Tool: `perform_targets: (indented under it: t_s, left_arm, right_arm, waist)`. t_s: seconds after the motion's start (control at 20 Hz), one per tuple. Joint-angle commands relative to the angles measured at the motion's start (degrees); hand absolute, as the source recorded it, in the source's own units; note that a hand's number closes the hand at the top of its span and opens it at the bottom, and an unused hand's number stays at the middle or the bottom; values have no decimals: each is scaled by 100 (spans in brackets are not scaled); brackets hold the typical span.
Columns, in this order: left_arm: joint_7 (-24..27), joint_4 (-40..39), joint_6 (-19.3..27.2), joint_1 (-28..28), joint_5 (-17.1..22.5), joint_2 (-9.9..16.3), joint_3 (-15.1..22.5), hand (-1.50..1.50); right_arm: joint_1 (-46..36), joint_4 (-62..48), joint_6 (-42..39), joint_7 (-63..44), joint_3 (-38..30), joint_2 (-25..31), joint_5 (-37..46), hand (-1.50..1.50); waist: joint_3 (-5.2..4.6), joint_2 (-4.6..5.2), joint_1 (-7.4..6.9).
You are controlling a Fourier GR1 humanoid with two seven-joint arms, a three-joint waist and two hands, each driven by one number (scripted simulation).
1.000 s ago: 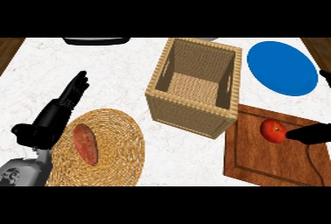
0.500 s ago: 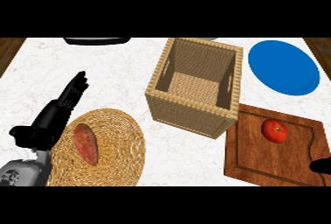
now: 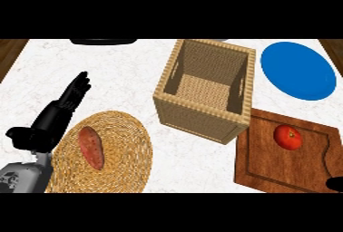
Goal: Pick the tomato from the cutting board and place it in the basket
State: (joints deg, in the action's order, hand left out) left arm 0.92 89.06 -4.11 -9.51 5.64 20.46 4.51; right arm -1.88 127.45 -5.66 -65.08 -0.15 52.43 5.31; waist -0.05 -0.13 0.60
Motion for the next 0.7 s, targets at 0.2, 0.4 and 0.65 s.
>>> perform_targets:
  t_s: [0.2,0.4,0.65]
  left_arm:
    - [-189,61,-167,-149,-18,-42,-179,0]
    - [-71,225,-254,166,-116,-145,-140,0]
    - [-398,654,-170,254,-265,-397,7,0]
  right_arm:
    - [500,-265,470,90,408,-1124,1423,-150]
    - [600,-1207,629,1183,434,-1578,2004,-150]
    - [414,-1985,908,1577,685,-2104,2724,-150]
  waist:
    - [6,9,-52]
    - [7,12,-72]
    - [8,15,-99]
